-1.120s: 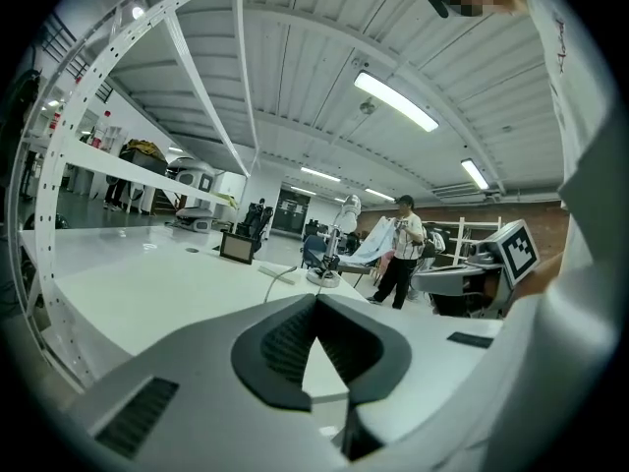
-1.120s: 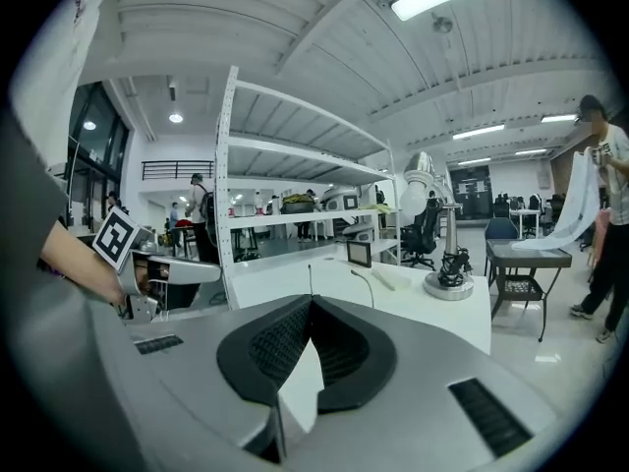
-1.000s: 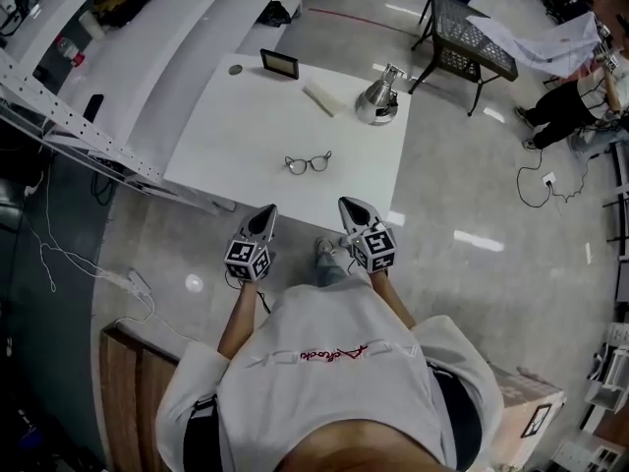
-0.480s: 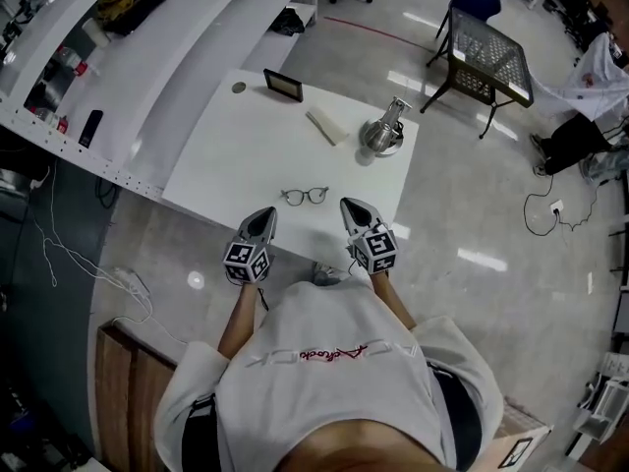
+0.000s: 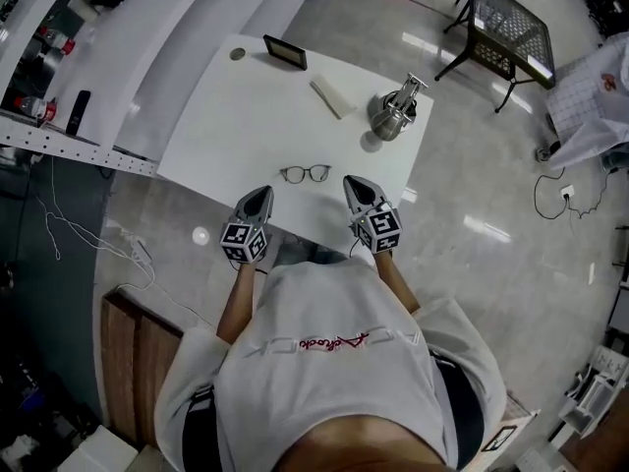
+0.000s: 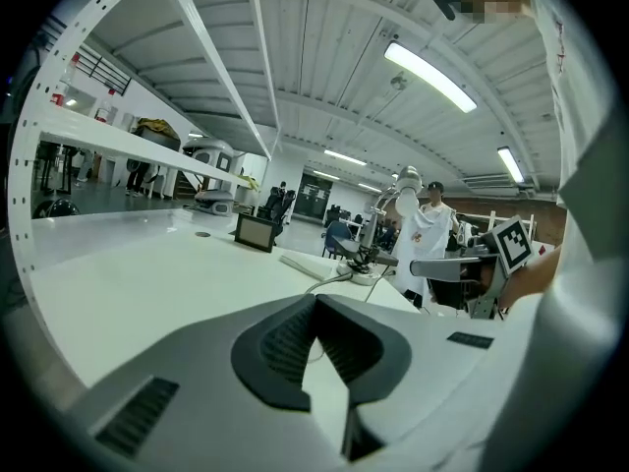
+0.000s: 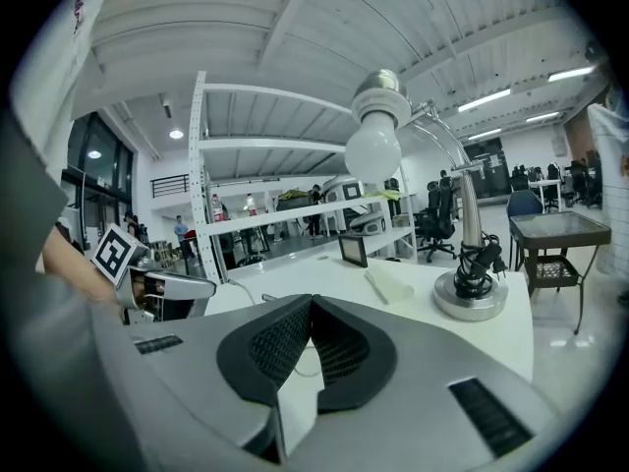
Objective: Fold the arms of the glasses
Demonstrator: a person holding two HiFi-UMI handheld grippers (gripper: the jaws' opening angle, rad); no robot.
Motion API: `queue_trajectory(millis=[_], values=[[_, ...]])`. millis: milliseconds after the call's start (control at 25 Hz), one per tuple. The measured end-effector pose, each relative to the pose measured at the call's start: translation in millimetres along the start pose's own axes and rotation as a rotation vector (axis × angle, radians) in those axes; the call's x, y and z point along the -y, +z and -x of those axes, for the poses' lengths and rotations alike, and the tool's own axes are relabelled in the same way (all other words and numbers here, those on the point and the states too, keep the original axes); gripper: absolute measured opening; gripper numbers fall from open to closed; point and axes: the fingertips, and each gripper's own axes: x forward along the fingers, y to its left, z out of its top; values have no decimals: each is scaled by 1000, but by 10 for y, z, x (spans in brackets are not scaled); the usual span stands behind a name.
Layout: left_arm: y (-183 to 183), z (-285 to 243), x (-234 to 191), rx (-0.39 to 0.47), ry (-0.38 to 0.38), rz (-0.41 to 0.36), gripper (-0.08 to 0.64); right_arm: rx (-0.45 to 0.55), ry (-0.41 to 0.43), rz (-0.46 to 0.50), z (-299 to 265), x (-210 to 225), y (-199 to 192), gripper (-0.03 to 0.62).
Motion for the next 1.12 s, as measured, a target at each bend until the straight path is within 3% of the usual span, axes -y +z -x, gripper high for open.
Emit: queue_trajectory(millis=[320,720,840,1000,1120], values=[[-242,-113,-90,-75,-40,16,25,-49,43,-64,-28,-114,-187,-3],[-361,-354,-297,-228,-126,-224,25,-220,23,35,-213,38,-542,-3],[-510,-431,-328,-308,-181,-332,25,-324,31,200,-280,93,-696,-3],[-673,-512,-316,-415,-265,-579,25,-485,117,561,-312,73,-942,-3],[-690,-593,-340,-449,-279,-715,25,-537,168,712,-376,66,-1034,-3]])
